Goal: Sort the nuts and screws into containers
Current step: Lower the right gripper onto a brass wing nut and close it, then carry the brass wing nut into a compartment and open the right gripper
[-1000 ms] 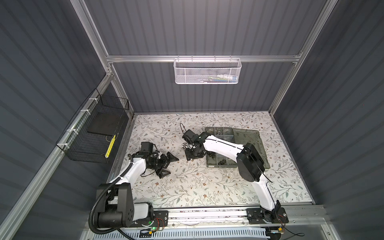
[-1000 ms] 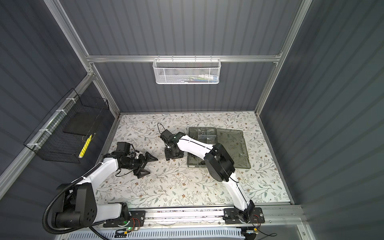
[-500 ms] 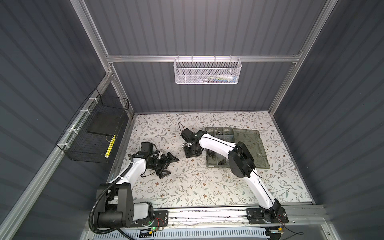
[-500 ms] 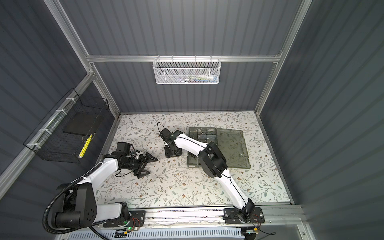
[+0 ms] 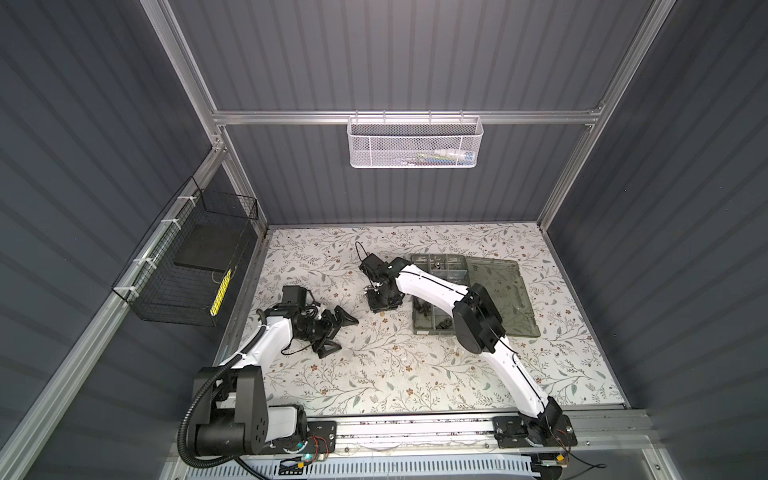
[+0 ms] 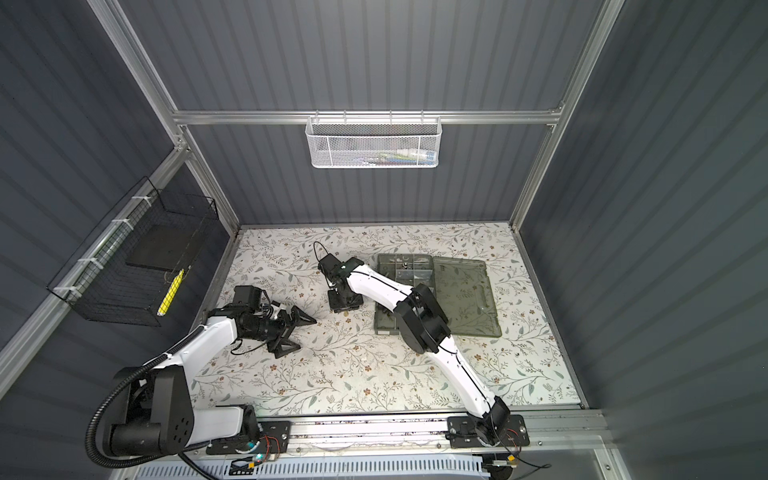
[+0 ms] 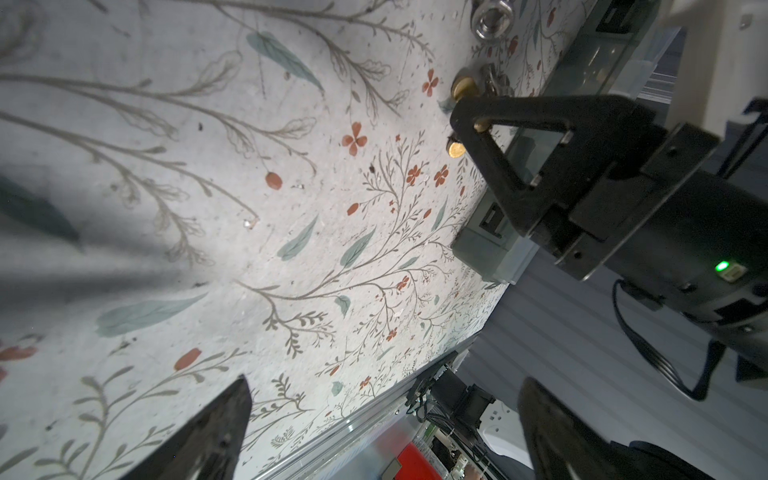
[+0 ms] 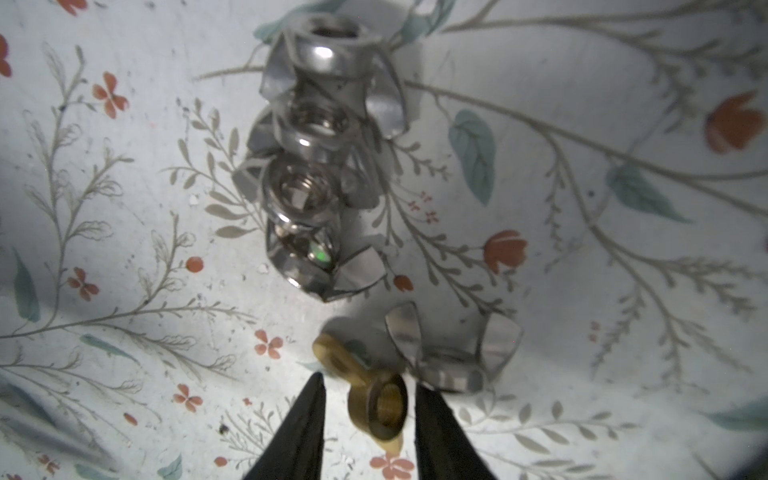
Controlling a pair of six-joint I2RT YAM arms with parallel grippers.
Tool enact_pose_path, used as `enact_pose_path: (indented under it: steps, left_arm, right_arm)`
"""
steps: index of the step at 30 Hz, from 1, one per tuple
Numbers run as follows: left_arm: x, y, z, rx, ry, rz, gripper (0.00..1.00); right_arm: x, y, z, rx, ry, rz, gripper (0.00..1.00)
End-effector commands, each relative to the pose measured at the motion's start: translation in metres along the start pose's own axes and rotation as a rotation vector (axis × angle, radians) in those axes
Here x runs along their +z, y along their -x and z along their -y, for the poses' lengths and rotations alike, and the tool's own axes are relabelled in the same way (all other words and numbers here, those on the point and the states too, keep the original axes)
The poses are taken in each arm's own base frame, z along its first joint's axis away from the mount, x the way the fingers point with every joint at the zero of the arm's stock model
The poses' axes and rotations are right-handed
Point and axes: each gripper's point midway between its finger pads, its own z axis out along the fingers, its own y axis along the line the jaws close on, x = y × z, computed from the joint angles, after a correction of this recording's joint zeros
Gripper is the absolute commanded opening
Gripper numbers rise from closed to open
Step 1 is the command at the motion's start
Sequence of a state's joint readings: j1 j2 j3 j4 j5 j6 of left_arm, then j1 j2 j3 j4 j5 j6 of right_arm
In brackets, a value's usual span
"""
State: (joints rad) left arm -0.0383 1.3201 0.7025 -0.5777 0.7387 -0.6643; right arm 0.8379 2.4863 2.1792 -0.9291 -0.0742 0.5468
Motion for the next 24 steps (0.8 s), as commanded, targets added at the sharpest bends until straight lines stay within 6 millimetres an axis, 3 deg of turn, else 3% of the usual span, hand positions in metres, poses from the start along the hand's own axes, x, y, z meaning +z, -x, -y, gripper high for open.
enact_pose_path:
  steps: [1, 11, 19, 24]
  left_arm:
    - [0.004, -0.006, -0.005, -0.008, -0.012, -0.029, 1.0]
    - [0.001, -0.003, -0.001, 0.001, -0.021, -0.008, 1.0]
    - [-0.005, 0.002, 0.016, 0.026, -0.06, 0.011, 1.0]
    - [-0.013, 0.013, 0.035, 0.053, -0.089, 0.04, 1.0]
  right_arm:
    - [0.022, -0.021, 0.018, 0.001, -0.067, -0.091, 0.32]
    - [0.007, -0.017, 0.014, -0.004, -0.058, -0.075, 0.15]
    - [-0.034, -0.007, 0.006, 0.009, -0.014, -0.021, 0.07]
    - [-0.075, -0.001, 0.006, 0.045, 0.026, 0.034, 0.06]
